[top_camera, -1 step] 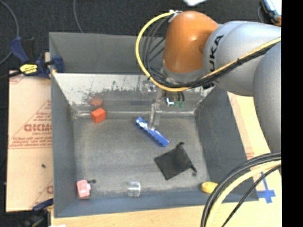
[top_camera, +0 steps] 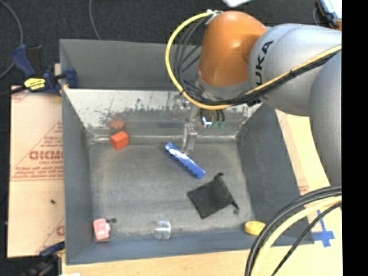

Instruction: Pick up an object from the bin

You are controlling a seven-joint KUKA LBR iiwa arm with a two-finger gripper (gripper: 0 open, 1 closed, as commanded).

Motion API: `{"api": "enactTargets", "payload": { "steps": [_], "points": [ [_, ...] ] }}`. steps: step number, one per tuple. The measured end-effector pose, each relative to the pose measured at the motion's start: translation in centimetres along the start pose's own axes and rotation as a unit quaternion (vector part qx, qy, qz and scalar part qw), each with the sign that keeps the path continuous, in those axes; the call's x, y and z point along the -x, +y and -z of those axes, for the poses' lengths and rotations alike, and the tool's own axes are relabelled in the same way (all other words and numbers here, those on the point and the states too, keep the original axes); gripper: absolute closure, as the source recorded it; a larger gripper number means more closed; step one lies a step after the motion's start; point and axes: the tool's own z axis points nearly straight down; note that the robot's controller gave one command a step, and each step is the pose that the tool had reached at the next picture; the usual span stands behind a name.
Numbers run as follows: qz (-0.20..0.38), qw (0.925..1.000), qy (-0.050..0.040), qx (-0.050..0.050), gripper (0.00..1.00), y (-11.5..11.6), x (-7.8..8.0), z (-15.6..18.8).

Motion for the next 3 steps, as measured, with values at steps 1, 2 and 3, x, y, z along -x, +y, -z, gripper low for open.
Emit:
{"api": "enactTargets", "payload": {
  "steps": [1, 2, 3],
  "points": [
    [-0.002, 1.0000, 0.0054, -0.002, 0.00, -6.1, -1.8, -5.4],
    [-0.008, 1.0000, 0.0000, 0.000, 0.00, -6.1, -5.3, -6.2],
    [-0.053, 0.9986, 0.0031, -0.002, 1.00, -5.2, -3.4, -12.0]
  ]
}}
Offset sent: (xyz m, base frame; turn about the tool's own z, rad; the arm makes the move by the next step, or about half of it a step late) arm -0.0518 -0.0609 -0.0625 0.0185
